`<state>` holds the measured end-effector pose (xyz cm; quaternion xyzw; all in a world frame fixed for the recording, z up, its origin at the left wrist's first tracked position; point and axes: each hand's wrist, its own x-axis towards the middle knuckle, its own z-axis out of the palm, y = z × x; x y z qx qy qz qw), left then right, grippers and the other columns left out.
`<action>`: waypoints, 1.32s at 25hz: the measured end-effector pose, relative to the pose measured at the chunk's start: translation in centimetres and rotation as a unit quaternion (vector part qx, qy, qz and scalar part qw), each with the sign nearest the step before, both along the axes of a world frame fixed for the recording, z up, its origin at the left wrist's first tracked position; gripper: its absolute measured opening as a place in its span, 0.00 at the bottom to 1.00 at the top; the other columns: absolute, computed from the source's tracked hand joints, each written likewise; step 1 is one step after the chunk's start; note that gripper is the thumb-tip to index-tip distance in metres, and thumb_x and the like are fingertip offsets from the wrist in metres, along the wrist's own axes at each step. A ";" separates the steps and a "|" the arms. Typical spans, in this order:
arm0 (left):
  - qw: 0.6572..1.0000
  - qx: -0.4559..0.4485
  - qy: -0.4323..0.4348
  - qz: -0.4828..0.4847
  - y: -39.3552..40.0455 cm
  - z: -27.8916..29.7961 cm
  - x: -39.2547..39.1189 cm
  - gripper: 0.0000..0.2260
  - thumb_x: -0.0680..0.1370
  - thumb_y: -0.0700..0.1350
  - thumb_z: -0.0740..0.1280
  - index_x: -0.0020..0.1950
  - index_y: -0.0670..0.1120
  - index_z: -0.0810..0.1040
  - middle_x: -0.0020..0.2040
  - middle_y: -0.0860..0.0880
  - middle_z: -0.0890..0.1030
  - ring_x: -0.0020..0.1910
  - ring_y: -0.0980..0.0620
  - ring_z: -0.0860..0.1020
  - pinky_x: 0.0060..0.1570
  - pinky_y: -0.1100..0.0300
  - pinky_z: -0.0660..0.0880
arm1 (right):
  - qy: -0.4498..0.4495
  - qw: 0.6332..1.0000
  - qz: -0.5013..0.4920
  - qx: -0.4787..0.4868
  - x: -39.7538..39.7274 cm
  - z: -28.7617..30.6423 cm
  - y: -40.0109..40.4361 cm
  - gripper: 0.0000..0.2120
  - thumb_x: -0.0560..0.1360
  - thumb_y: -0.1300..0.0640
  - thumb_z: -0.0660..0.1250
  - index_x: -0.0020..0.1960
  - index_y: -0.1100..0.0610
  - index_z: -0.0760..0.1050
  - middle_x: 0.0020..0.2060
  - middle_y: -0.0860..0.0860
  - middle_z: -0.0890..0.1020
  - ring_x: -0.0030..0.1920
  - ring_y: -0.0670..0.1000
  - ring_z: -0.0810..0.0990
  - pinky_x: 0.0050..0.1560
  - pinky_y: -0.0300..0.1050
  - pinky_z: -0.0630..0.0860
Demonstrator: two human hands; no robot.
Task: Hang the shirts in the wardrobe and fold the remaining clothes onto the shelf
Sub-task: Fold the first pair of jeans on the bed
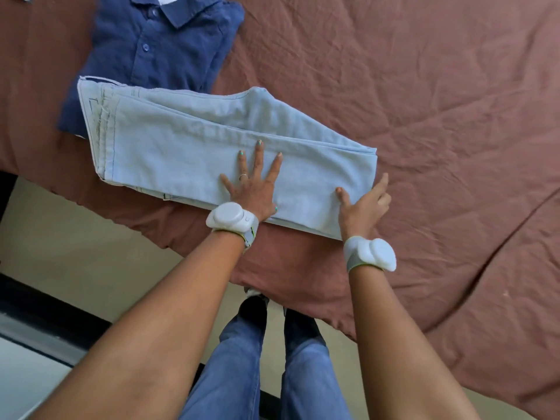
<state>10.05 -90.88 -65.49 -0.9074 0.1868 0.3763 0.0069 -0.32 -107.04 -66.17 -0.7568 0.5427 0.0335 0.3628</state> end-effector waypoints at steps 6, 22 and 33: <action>0.998 -0.018 0.021 0.060 -1.6 -0.9 -2.5 0.54 0.67 0.38 0.69 0.73 0.66 0.32 0.74 0.56 0.25 0.76 0.43 0.34 0.63 0.24 0.49 | -0.113 0.956 -0.152 0.223 0.1 1.0 -2.4 0.10 0.63 0.55 0.75 0.42 0.59 0.81 0.41 0.54 0.84 0.47 0.59 0.84 0.48 0.59 0.82; 0.762 -0.393 0.177 0.483 9.1 5.0 7.5 0.20 0.77 0.43 0.67 0.69 0.47 0.72 0.55 0.49 0.83 0.46 0.51 0.84 0.41 0.55 0.78 | -0.232 0.919 -0.001 0.320 11.8 14.3 10.0 0.06 0.71 0.65 0.65 0.46 0.59 0.71 0.30 0.51 0.71 0.25 0.49 0.70 0.24 0.38 0.65; 0.773 -0.364 0.082 0.513 23.2 5.3 18.8 0.09 0.72 0.48 0.71 0.47 0.44 0.81 0.37 0.47 0.83 0.36 0.51 0.80 0.43 0.52 0.81 | -0.119 0.910 0.354 0.183 21.7 7.7 30.0 0.20 0.76 0.57 0.61 0.68 0.58 0.72 0.57 0.59 0.80 0.59 0.62 0.76 0.59 0.53 0.72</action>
